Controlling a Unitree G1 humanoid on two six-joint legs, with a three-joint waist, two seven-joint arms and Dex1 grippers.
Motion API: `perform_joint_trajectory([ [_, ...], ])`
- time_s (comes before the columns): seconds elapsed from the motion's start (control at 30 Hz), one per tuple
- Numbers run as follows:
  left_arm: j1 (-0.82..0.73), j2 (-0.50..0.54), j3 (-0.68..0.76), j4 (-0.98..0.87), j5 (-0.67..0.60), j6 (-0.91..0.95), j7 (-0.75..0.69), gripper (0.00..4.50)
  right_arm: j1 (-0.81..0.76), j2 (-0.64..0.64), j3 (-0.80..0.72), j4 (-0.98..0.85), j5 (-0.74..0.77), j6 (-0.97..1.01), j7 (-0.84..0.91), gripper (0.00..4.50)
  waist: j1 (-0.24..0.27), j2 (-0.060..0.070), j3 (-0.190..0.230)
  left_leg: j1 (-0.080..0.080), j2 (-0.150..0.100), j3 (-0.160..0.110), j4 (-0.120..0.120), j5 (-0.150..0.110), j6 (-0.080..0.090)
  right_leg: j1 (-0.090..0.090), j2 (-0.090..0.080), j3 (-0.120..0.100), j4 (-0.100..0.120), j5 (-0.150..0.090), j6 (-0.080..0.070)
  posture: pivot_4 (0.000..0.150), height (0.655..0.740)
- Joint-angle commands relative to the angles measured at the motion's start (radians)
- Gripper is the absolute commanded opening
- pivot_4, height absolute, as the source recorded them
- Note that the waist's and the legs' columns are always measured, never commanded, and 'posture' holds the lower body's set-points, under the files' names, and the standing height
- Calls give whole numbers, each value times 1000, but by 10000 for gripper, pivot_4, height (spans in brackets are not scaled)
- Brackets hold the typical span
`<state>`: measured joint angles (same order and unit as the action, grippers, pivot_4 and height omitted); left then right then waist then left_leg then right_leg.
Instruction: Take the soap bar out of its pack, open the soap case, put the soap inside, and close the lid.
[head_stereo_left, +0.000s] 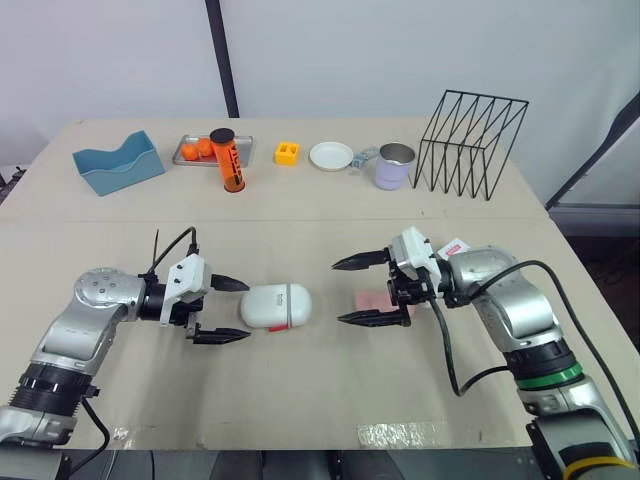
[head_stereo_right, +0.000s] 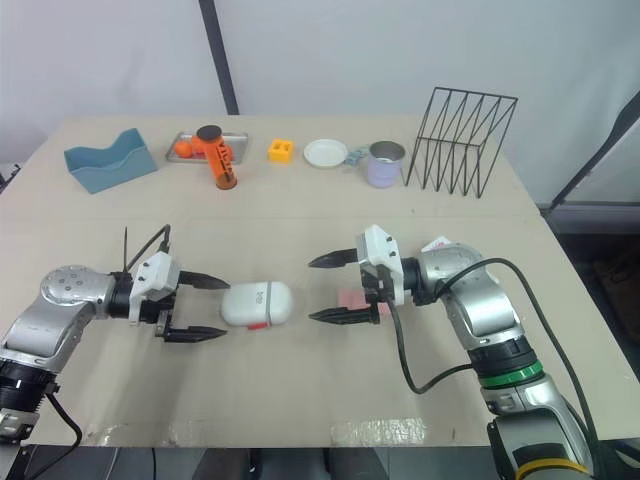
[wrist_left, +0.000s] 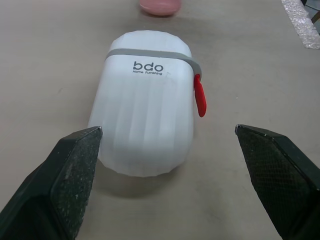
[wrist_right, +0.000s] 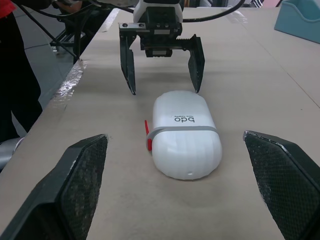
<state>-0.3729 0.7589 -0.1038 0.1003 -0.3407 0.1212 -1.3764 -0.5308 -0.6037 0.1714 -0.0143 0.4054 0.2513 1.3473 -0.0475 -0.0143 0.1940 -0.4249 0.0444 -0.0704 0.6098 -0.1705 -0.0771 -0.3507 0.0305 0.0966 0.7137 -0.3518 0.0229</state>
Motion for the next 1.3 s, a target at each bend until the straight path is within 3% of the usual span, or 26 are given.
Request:
perform_joint_trajectory([
  [0.03, -26, -15, -2, 30, 22, -38, 3, 45000, -1, -5, -15, -10, -4, -25, 1, 44646, 0, 0, 0, 0, 0, 0, 0, 0, 0, 0, 0, 0, 0, 0, 0, 1500, 7400],
  [1.3, -30, -102, -32, 100, 86, -74, 48, 45000, 5, -10, -13, -34, -10, -13, -6, 44646, 0, 0, 0, 0, 0, 0, 0, 0, 0, 0, 0, 0, 1, 0, 0, 1500, 7400],
])
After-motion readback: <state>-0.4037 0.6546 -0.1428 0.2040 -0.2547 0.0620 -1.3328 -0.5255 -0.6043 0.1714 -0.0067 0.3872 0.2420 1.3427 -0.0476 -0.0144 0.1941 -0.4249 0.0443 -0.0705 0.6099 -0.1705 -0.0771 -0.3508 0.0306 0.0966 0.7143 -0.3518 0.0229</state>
